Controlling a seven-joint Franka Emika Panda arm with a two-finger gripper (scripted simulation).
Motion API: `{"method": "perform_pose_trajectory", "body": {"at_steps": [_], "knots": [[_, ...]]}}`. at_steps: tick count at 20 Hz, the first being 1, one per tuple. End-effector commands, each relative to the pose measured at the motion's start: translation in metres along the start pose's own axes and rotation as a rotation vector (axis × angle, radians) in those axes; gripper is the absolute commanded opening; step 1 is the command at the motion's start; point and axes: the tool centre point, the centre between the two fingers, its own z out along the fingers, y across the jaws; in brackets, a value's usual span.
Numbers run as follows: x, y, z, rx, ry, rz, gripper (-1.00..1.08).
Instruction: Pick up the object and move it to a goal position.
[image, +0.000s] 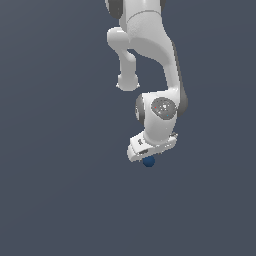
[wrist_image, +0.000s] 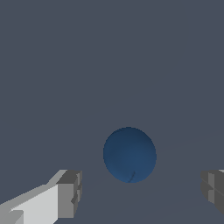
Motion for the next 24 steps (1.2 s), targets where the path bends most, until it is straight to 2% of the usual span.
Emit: {"method": "perform_pose_trajectory", "body": {"at_steps": [1,7,15,20,21,24], "knots": [[0.002,-0.001,0.002,0.000,0.001,-0.007,1.00],[0.001,-0.001,0.010,0.000,0.000,-0.004,1.00],[0.000,-0.002,0.047,0.000,0.001,-0.007,1.00],[0.002,-0.002,0.052,0.000,0.001,-0.008,1.00],[0.002,-0.002,0.052,0.000,0.001,-0.008,-1.00],[0.002,-0.002,0.052,0.000,0.001,-0.008,-1.00]]}}
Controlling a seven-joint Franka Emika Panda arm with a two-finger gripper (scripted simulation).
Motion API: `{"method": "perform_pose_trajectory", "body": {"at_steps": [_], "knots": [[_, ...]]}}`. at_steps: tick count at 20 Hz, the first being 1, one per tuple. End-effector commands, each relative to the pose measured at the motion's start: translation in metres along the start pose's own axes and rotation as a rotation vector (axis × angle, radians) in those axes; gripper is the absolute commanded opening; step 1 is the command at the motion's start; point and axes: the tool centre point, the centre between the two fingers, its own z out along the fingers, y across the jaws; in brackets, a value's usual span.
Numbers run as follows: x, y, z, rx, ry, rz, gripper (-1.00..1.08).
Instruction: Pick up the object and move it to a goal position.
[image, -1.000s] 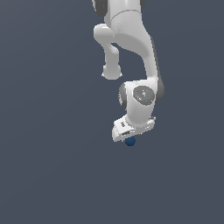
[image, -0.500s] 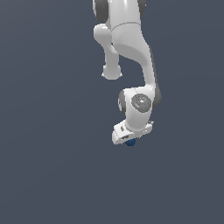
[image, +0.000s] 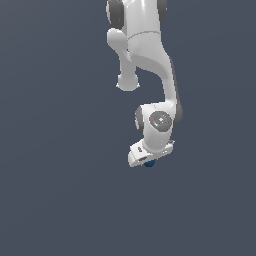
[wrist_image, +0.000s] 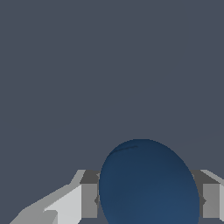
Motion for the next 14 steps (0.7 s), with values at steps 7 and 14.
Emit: {"method": "perform_pose_trajectory", "body": {"at_steps": [7,14], "knots": [[0.0001,0.0001,0.0002,0.000,0.000,0.000,-1.00],[-0.0050,-0.0011,-0.0089,0.000,0.000,0.000,-1.00]]}}
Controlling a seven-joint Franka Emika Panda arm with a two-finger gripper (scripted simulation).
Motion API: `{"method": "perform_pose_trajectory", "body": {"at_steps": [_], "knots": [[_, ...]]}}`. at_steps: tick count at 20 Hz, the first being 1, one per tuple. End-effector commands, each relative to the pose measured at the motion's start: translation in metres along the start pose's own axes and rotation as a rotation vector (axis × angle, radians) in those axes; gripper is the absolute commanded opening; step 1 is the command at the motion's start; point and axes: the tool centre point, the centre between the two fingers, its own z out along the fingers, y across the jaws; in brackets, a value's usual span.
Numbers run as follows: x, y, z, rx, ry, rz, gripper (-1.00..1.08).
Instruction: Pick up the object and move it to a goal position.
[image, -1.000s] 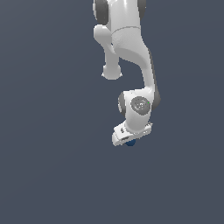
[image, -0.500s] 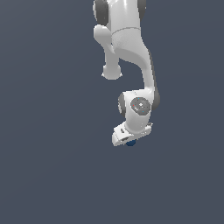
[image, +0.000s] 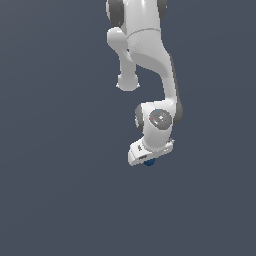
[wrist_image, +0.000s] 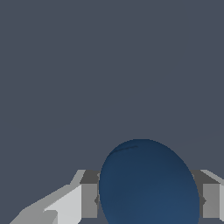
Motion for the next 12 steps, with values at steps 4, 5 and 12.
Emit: {"method": "perform_pose_trajectory", "body": {"at_steps": [4,5,12], "knots": [[-0.009,-0.002,-0.017,0.000,0.002,0.000,-1.00],[-0.011,-0.003,-0.022,0.000,0.002,0.000,-1.00],[-0.034,-0.009,-0.064,-0.001,0.002,0.000,-1.00]]}}
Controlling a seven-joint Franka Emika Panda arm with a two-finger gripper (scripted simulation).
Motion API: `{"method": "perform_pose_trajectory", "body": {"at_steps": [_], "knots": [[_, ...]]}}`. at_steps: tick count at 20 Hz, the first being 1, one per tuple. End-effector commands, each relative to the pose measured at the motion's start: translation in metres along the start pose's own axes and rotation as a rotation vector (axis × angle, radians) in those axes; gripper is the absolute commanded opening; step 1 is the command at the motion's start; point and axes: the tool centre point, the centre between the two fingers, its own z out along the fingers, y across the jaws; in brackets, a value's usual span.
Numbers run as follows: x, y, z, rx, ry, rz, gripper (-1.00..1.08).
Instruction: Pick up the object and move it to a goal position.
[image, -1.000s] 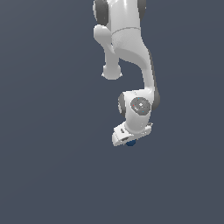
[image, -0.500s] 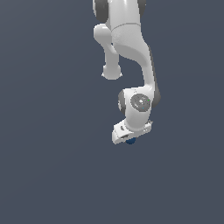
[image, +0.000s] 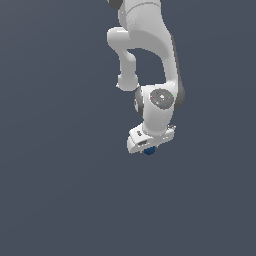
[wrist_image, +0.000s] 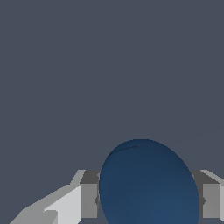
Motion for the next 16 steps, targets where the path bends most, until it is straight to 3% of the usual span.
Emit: {"method": "perform_pose_trajectory", "body": {"at_steps": [1,16], "knots": [[-0.010,-0.003,-0.019,-0.001,0.002,0.000,-1.00],[-0.067,-0.018,-0.129,-0.001,0.002,0.000,-1.00]]}}
